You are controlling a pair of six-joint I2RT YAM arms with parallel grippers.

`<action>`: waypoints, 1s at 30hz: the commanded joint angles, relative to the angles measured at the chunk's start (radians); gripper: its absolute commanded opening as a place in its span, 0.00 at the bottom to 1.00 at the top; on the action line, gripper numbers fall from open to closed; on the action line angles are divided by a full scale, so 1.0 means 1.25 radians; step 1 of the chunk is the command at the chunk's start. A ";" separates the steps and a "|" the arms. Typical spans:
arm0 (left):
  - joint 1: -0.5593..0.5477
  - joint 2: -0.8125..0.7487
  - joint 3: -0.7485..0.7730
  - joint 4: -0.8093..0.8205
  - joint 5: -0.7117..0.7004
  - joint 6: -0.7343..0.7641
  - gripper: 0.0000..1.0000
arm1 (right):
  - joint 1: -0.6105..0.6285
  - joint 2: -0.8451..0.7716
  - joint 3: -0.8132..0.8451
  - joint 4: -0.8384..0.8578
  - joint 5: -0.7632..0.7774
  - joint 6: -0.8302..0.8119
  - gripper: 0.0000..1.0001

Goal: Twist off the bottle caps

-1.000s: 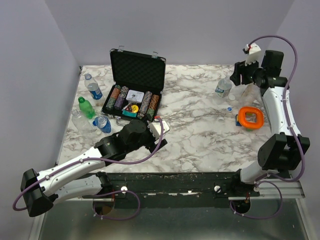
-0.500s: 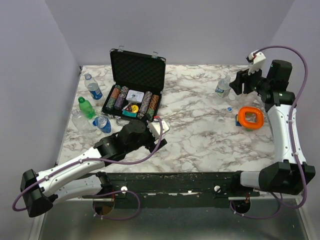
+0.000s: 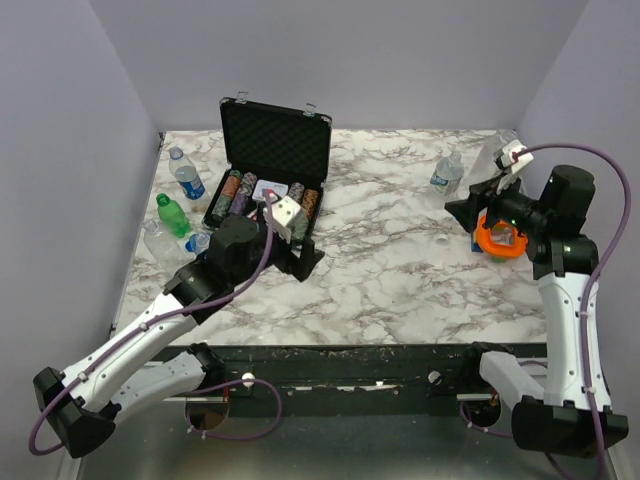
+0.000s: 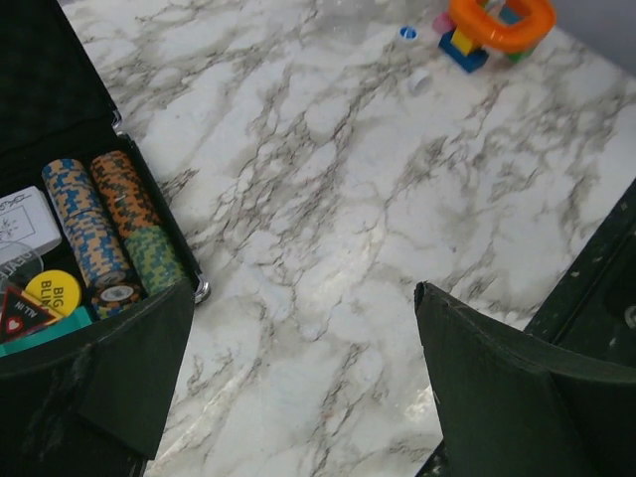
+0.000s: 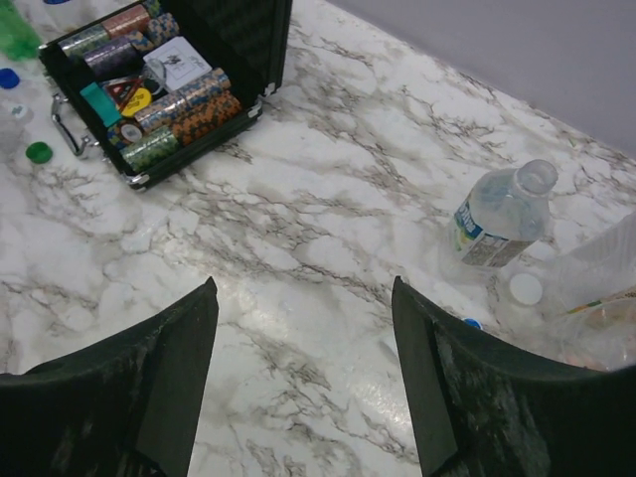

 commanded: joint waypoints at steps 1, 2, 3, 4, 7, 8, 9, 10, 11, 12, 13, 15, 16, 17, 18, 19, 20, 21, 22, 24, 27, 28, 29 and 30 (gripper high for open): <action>0.066 -0.011 0.088 0.012 0.100 -0.176 0.99 | -0.004 -0.075 -0.051 0.010 -0.063 0.032 0.80; 0.082 -0.011 0.100 0.005 0.100 -0.191 0.99 | -0.005 -0.090 -0.061 0.018 -0.064 0.038 0.83; 0.103 -0.012 0.116 -0.004 0.102 -0.200 0.99 | -0.004 -0.106 -0.067 0.025 -0.069 0.044 0.84; 0.119 -0.011 0.134 -0.015 0.101 -0.209 0.99 | -0.004 -0.117 -0.073 0.029 -0.077 0.048 0.86; 0.170 -0.011 0.181 -0.053 0.090 -0.212 0.99 | -0.005 -0.134 -0.082 0.034 -0.096 0.060 0.94; 0.183 -0.014 0.193 -0.067 0.075 -0.204 0.99 | -0.004 -0.136 -0.084 0.040 -0.095 0.070 0.98; 0.190 -0.016 0.201 -0.078 0.059 -0.193 0.99 | -0.004 -0.137 -0.088 0.046 -0.095 0.090 1.00; 0.196 -0.019 0.210 -0.094 0.042 -0.180 0.99 | -0.004 -0.138 -0.088 0.046 -0.088 0.103 1.00; 0.200 -0.022 0.216 -0.107 0.025 -0.168 0.99 | -0.005 -0.140 -0.088 0.050 -0.086 0.115 1.00; 0.202 -0.028 0.226 -0.123 0.004 -0.153 0.99 | -0.005 -0.144 -0.088 0.051 -0.084 0.127 1.00; 0.204 -0.032 0.232 -0.140 -0.018 -0.139 0.99 | -0.005 -0.148 -0.089 0.054 -0.083 0.142 1.00; 0.204 -0.043 0.244 -0.174 -0.063 -0.116 0.99 | -0.005 -0.158 -0.099 0.079 -0.074 0.195 1.00; 0.202 -0.048 0.244 -0.186 -0.079 -0.103 0.99 | -0.004 -0.161 -0.105 0.096 -0.058 0.223 1.00; 0.204 -0.055 0.242 -0.195 -0.098 -0.091 0.99 | -0.005 -0.167 -0.114 0.108 -0.041 0.271 1.00; 0.204 -0.061 0.237 -0.202 -0.114 -0.084 0.99 | -0.005 -0.171 -0.121 0.122 -0.015 0.298 1.00; 0.204 -0.066 0.231 -0.209 -0.130 -0.078 0.99 | -0.004 -0.172 -0.128 0.132 0.004 0.325 1.00; 0.202 -0.074 0.225 -0.215 -0.141 -0.074 0.99 | -0.005 -0.174 -0.132 0.135 0.020 0.340 1.00; 0.204 -0.079 0.218 -0.220 -0.146 -0.073 0.99 | -0.005 -0.176 -0.137 0.142 0.043 0.358 1.00; 0.202 -0.085 0.212 -0.222 -0.148 -0.072 0.99 | -0.004 -0.177 -0.139 0.147 0.059 0.368 1.00; 0.202 -0.098 0.204 -0.222 -0.154 -0.067 0.99 | -0.005 -0.187 -0.143 0.148 0.085 0.369 1.00; 0.204 -0.111 0.201 -0.226 -0.163 -0.057 0.99 | -0.005 -0.208 -0.153 0.158 0.112 0.372 1.00; 0.202 -0.112 0.201 -0.227 -0.164 -0.055 0.99 | -0.005 -0.212 -0.152 0.158 0.115 0.372 1.00; 0.204 -0.113 0.201 -0.227 -0.163 -0.055 0.99 | -0.005 -0.212 -0.152 0.158 0.115 0.373 1.00; 0.202 -0.114 0.201 -0.227 -0.160 -0.055 0.99 | -0.004 -0.213 -0.149 0.154 0.115 0.375 1.00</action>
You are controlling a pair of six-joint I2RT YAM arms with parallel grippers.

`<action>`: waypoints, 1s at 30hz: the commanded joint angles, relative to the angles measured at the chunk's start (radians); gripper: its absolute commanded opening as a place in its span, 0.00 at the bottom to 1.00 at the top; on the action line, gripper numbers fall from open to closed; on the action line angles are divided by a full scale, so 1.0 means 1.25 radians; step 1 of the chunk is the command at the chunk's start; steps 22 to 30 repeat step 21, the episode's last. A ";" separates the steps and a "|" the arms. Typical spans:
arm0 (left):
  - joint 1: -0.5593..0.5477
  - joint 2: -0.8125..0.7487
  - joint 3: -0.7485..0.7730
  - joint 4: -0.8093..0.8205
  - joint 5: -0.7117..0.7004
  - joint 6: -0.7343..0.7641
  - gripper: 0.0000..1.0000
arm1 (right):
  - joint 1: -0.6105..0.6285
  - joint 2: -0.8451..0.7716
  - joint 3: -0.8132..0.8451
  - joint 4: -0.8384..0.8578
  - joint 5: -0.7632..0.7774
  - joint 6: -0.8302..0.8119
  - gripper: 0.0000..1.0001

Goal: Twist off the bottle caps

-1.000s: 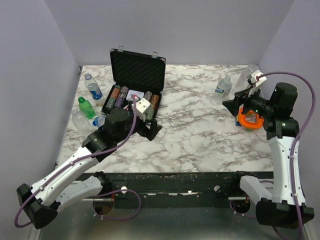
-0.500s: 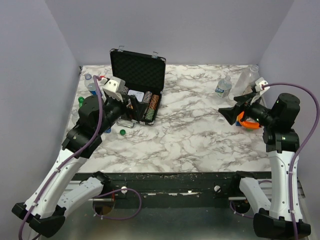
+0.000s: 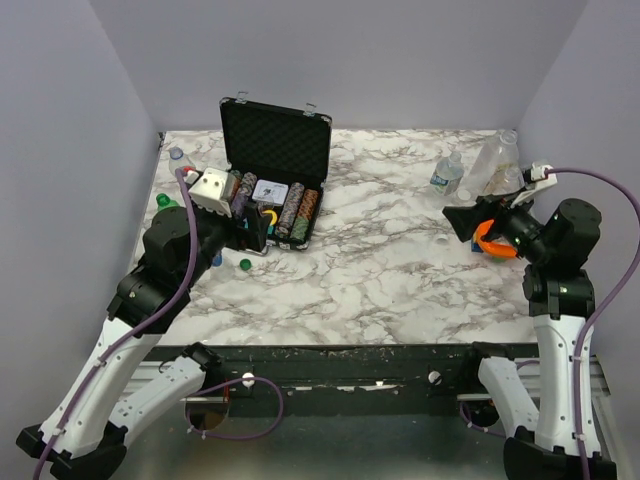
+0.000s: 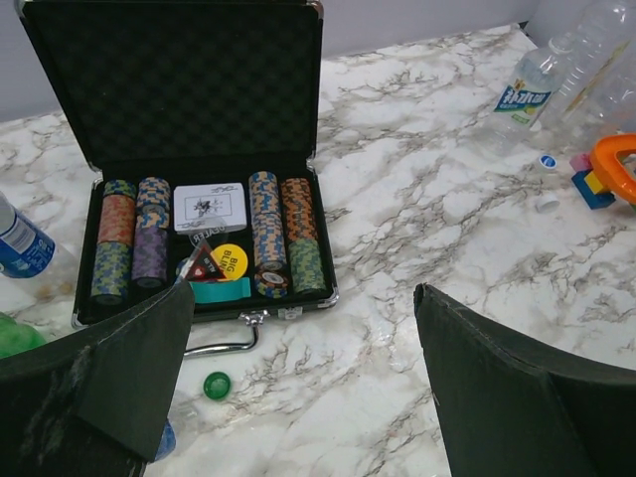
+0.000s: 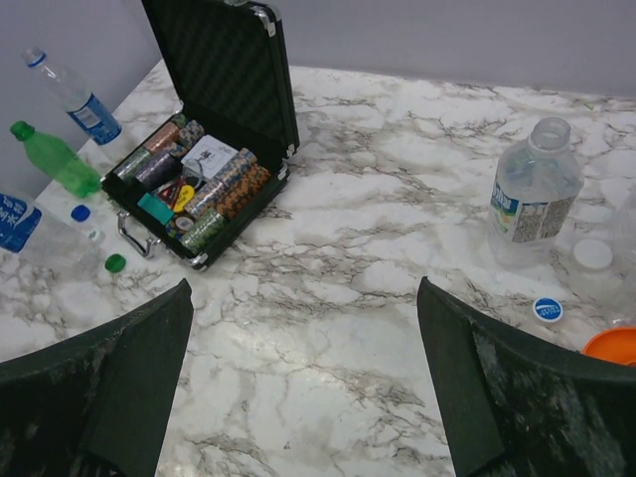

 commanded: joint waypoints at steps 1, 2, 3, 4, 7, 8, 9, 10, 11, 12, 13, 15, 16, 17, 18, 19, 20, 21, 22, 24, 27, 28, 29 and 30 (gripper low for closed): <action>0.005 -0.014 -0.009 -0.019 -0.030 0.021 0.99 | -0.005 -0.017 -0.006 0.028 0.043 0.035 1.00; 0.004 -0.016 -0.011 -0.019 -0.029 0.021 0.99 | -0.005 -0.019 -0.006 0.028 0.042 0.035 1.00; 0.004 -0.019 -0.012 -0.019 -0.029 0.021 0.99 | -0.004 -0.020 -0.006 0.028 0.041 0.035 1.00; 0.004 -0.020 -0.015 -0.019 -0.027 0.023 0.99 | -0.004 -0.020 -0.006 0.027 0.041 0.034 1.00; 0.004 -0.030 -0.020 -0.022 -0.030 0.028 0.99 | -0.005 -0.022 -0.006 0.027 0.042 0.034 1.00; 0.004 -0.032 -0.021 -0.023 -0.031 0.030 0.99 | -0.005 -0.025 -0.006 0.027 0.045 0.034 1.00; 0.004 -0.034 -0.022 -0.024 -0.032 0.031 0.99 | -0.004 -0.025 -0.008 0.027 0.046 0.033 1.00; 0.004 -0.038 -0.022 -0.027 -0.033 0.033 0.99 | -0.004 -0.025 -0.008 0.027 0.046 0.030 1.00; 0.005 -0.041 -0.023 -0.027 -0.033 0.034 0.99 | -0.004 -0.026 -0.007 0.027 0.047 0.030 1.00; 0.004 -0.045 -0.025 -0.027 -0.033 0.034 0.99 | -0.004 -0.026 -0.008 0.026 0.048 0.028 1.00; 0.005 -0.046 -0.027 -0.027 -0.033 0.034 0.99 | -0.004 -0.025 -0.008 0.026 0.048 0.028 1.00; 0.004 -0.047 -0.028 -0.027 -0.033 0.034 0.99 | -0.004 -0.025 -0.007 0.025 0.051 0.026 1.00; 0.004 -0.048 -0.028 -0.027 -0.033 0.034 0.99 | -0.005 -0.025 -0.008 0.026 0.053 0.024 1.00; 0.004 -0.048 -0.030 -0.027 -0.033 0.035 0.99 | -0.004 -0.023 -0.008 0.026 0.053 0.020 1.00; 0.005 -0.049 -0.030 -0.027 -0.033 0.035 0.99 | -0.004 -0.026 -0.008 0.025 0.053 0.015 1.00; 0.004 -0.050 -0.030 -0.027 -0.033 0.036 0.99 | -0.005 -0.026 -0.010 0.026 0.054 0.013 1.00; 0.004 -0.051 -0.030 -0.027 -0.035 0.036 0.99 | -0.004 -0.025 -0.010 0.026 0.054 0.011 1.00; 0.004 -0.050 -0.031 -0.027 -0.035 0.037 0.99 | -0.004 -0.027 -0.010 0.026 0.053 0.007 1.00; 0.004 -0.050 -0.031 -0.027 -0.035 0.037 0.99 | -0.004 -0.027 -0.010 0.026 0.053 0.007 1.00; 0.004 -0.050 -0.031 -0.027 -0.035 0.037 0.99 | -0.004 -0.027 -0.010 0.026 0.053 0.007 1.00; 0.004 -0.050 -0.031 -0.027 -0.035 0.037 0.99 | -0.004 -0.027 -0.010 0.026 0.053 0.007 1.00; 0.004 -0.050 -0.031 -0.027 -0.035 0.037 0.99 | -0.004 -0.027 -0.010 0.026 0.053 0.007 1.00; 0.004 -0.050 -0.031 -0.027 -0.035 0.037 0.99 | -0.004 -0.027 -0.010 0.026 0.053 0.007 1.00; 0.004 -0.050 -0.031 -0.027 -0.035 0.037 0.99 | -0.004 -0.027 -0.010 0.026 0.053 0.007 1.00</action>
